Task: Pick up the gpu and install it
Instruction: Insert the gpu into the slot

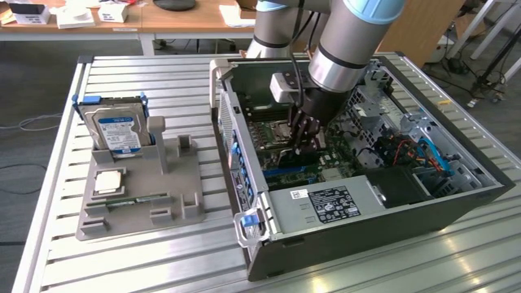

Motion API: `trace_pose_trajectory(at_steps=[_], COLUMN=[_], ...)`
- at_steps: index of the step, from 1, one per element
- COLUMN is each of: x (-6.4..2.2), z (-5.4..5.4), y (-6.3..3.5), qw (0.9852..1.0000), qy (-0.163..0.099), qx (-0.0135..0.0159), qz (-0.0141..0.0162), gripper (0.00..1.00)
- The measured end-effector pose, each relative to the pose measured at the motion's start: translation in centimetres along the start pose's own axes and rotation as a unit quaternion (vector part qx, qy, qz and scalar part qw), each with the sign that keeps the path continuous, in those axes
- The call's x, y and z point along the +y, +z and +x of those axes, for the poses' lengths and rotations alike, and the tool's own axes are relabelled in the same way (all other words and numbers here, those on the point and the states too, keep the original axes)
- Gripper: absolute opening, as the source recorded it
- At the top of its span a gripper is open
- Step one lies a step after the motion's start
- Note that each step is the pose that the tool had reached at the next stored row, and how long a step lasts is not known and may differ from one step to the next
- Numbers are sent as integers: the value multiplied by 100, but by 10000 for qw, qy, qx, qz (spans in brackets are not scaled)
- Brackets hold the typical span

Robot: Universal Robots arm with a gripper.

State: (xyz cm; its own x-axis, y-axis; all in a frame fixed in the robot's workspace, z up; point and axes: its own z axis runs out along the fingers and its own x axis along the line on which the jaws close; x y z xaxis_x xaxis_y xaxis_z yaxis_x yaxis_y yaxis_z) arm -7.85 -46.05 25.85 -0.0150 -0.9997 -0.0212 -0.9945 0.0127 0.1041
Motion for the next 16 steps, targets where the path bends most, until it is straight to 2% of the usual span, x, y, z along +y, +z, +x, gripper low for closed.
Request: trace_pose_trajectory(at_steps=[16], x=[-1], z=[1], y=[16], qw=[10000], qy=[0], qx=[1], qz=[-1], gripper=[27])
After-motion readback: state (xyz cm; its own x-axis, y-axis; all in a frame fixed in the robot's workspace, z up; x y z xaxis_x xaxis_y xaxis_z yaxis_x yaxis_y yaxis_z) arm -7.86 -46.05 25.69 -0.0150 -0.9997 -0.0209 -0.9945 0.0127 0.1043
